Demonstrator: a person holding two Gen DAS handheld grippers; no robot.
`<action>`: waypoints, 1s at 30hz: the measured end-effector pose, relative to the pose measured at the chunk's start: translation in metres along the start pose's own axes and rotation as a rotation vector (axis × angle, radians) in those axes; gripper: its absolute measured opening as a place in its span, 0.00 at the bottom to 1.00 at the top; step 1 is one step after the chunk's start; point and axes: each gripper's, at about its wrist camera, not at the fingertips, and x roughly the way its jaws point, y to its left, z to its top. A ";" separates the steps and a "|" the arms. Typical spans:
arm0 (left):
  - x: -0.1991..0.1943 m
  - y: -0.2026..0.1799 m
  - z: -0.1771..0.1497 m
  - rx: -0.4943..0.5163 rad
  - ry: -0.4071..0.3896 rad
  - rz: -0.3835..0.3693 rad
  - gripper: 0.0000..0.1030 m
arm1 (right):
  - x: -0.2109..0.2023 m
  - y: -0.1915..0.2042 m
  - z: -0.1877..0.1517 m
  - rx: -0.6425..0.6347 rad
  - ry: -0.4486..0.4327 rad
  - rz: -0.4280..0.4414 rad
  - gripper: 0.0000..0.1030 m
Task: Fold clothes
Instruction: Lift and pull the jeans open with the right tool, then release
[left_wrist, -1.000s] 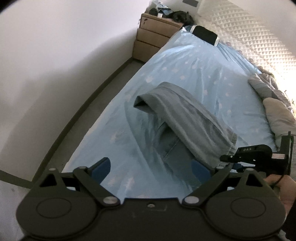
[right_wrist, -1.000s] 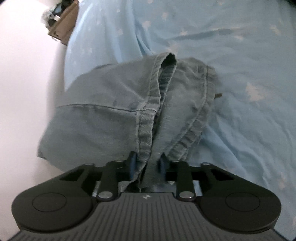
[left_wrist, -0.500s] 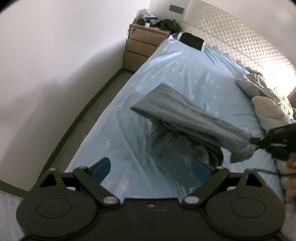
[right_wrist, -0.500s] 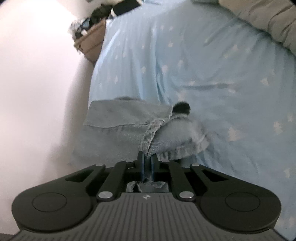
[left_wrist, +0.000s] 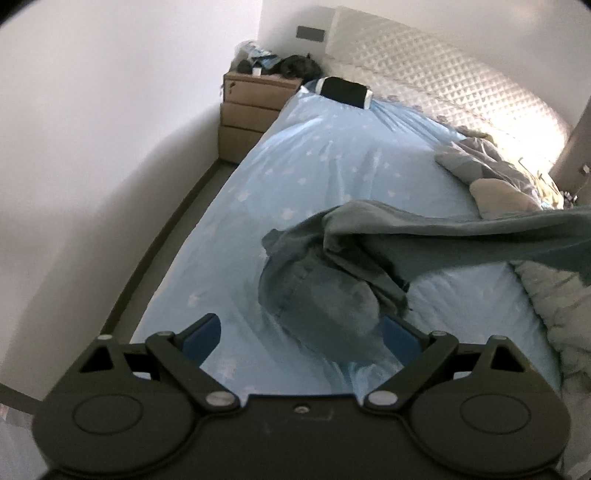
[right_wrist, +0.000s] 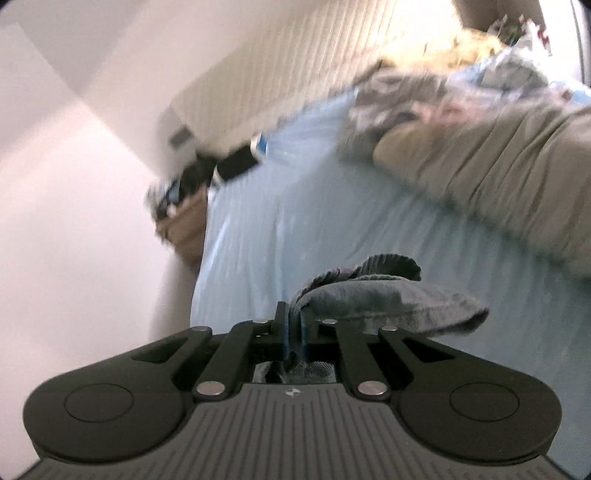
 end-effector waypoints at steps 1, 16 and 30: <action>-0.004 -0.008 -0.003 0.007 -0.003 0.004 0.91 | -0.010 -0.009 0.008 0.000 -0.022 -0.002 0.05; -0.057 -0.124 -0.061 0.032 0.030 0.110 0.91 | -0.051 -0.221 0.057 0.001 -0.068 -0.187 0.05; -0.064 -0.153 -0.050 -0.039 0.061 0.125 0.91 | 0.018 -0.307 -0.034 -0.051 0.146 -0.268 0.09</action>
